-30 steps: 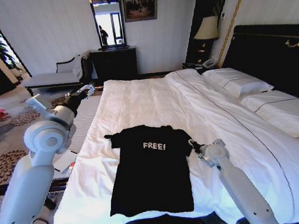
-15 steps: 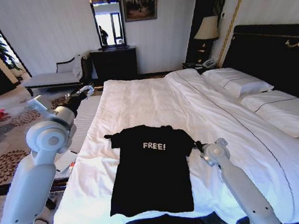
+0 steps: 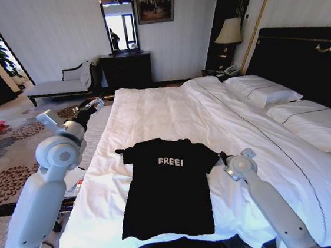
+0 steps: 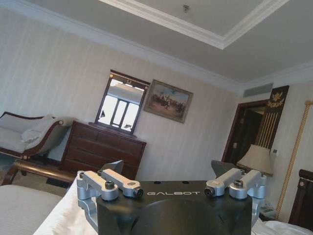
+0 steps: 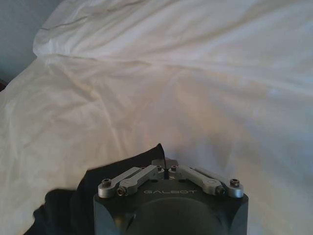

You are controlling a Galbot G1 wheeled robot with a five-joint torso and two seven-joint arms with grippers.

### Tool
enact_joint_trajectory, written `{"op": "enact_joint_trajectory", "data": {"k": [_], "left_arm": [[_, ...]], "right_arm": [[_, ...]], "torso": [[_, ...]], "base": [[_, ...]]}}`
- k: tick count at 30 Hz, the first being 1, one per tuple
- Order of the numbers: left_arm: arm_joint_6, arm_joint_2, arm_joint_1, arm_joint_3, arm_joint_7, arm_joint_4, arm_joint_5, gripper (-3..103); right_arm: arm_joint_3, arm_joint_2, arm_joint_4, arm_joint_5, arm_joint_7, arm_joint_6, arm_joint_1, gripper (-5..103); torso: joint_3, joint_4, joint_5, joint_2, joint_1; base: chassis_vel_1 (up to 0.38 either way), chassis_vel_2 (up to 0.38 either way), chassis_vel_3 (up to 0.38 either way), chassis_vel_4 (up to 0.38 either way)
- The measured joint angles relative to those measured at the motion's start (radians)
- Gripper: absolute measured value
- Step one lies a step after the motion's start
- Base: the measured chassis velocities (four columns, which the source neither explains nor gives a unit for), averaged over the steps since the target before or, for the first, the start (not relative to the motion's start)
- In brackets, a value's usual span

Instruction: Fold the clothes on the bed.

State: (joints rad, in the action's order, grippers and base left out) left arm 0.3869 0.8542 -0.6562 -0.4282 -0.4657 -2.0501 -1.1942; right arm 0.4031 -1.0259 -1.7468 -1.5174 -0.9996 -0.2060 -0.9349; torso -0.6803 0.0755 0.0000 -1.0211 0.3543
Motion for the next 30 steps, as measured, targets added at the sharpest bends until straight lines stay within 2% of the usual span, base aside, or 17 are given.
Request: {"op": "enact_joint_trajectory", "data": {"k": [7, 23, 28, 30], "left_arm": [[0.0, 0.001, -0.001, 0.001, 0.0, -0.006, 0.002, 100], [0.002, -0.004, -0.016, -0.003, -0.003, -0.02, 0.008, 100], [0.004, -0.007, -0.027, -0.003, -0.005, -0.031, 0.017, 100], [0.004, -0.009, -0.036, -0.003, -0.006, -0.034, 0.027, 100]], "right_arm": [[-0.019, 0.017, 0.061, 0.031, 0.031, -0.006, 0.032, 0], [-0.008, 0.047, 0.076, 0.052, 0.037, -0.024, 0.044, 0], [-0.013, 0.055, 0.08, 0.089, 0.046, -0.037, 0.032, 0], [-0.01, 0.054, 0.077, 0.102, 0.045, -0.04, 0.022, 10]], "torso": [[0.0, -0.0001, 0.0001, 0.0, 0.0], [0.0, -0.0001, 0.0, 0.0, 0.0], [0.0, 0.0, 0.0, 0.0, 0.0], [0.0, 0.0003, 0.0001, 0.0, 0.0]], "base": [[0.0, 0.0, 0.0, 0.0], [0.0, 0.0, 0.0, 0.0], [0.0, 0.0, 0.0, 0.0], [0.0, 0.0, 0.0, 0.0]]}}
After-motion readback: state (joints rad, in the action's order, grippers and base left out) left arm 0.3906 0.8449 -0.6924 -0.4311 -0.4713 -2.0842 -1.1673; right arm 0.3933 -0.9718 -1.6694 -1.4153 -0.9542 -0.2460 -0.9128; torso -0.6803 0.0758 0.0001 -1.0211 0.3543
